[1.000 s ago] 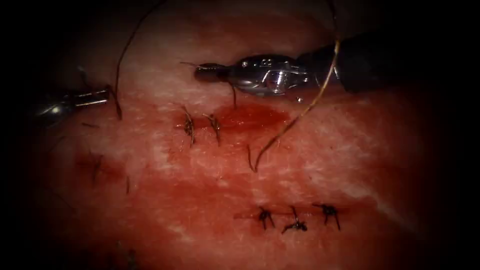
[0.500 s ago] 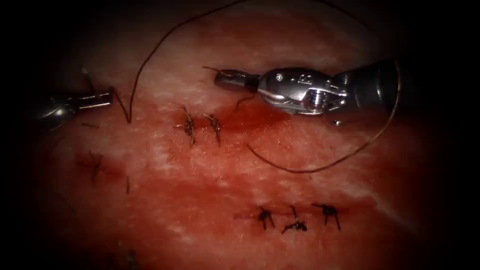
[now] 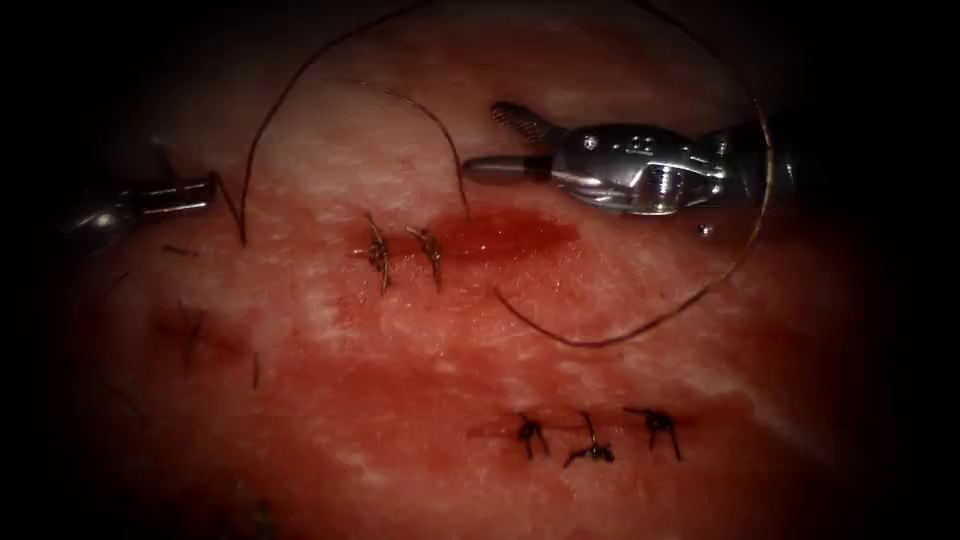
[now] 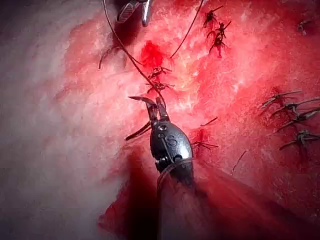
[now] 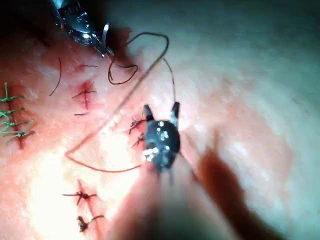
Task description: Wound Closure
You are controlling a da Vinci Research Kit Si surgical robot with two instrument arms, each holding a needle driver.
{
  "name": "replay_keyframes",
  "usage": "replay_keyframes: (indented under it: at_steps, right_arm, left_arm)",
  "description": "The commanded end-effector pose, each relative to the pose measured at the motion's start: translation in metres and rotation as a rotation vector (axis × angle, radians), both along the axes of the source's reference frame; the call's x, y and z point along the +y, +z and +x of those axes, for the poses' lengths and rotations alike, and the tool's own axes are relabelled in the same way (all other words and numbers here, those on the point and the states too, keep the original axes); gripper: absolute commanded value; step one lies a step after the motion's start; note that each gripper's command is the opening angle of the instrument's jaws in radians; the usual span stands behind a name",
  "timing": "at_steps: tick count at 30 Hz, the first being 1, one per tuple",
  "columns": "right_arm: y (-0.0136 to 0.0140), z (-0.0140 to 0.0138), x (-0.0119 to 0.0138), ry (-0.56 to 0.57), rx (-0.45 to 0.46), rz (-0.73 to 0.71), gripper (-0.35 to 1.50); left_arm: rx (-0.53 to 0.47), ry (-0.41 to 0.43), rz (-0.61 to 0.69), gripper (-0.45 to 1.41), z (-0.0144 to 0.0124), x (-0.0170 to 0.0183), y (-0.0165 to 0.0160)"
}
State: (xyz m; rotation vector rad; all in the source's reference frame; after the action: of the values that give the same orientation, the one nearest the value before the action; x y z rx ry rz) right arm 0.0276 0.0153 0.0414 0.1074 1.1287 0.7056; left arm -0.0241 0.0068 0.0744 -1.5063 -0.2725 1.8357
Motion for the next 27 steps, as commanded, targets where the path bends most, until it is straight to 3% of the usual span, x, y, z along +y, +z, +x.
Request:
replay_keyframes:
  at_steps: [1,2,4,6,10,14,18,27]
  right_arm:
    - [0.0004,-0.0006,-0.0004,0.008,-0.010,0.002,1.46]
    - [0.0003,-0.0010,-0.0003,0.014,-0.015,0.003,1.46]
    - [0.0003,-0.0018,-0.0002,0.027,-0.026,0.004,1.48]
    - [0.0004,-0.0023,0.0000,0.036,-0.035,0.004,1.48]
    - [0.0008,-0.0026,0.0000,0.040,-0.038,0.004,1.48]
    - [0.0009,-0.0023,-0.0002,0.037,-0.034,0.003,1.48]
    - [0.0008,-0.0021,-0.0003,0.032,-0.029,0.004,1.48]
    - [0.0012,-0.0011,-0.0008,0.027,-0.019,0.000,1.48]
  left_arm:
    - [-0.002,-0.010,0.038,0.15,-0.0005,-0.0009,0.0004]
    - [-0.012,-0.020,0.072,0.24,-0.0005,-0.0009,0.0002]
    - [-0.029,-0.037,0.140,0.64,-0.0006,-0.0006,-0.0005]
    - [-0.031,-0.062,0.182,0.93,-0.0008,-0.0001,-0.0017]
    - [-0.020,-0.096,0.197,1.24,-0.0014,0.0004,-0.0041]
    - [-0.016,-0.107,0.208,1.24,-0.0022,0.0003,-0.0059]
    - [-0.012,-0.090,0.180,1.03,-0.0038,0.0003,-0.0071]
    - [0.014,-0.085,0.164,0.94,-0.0125,0.0052,-0.0092]
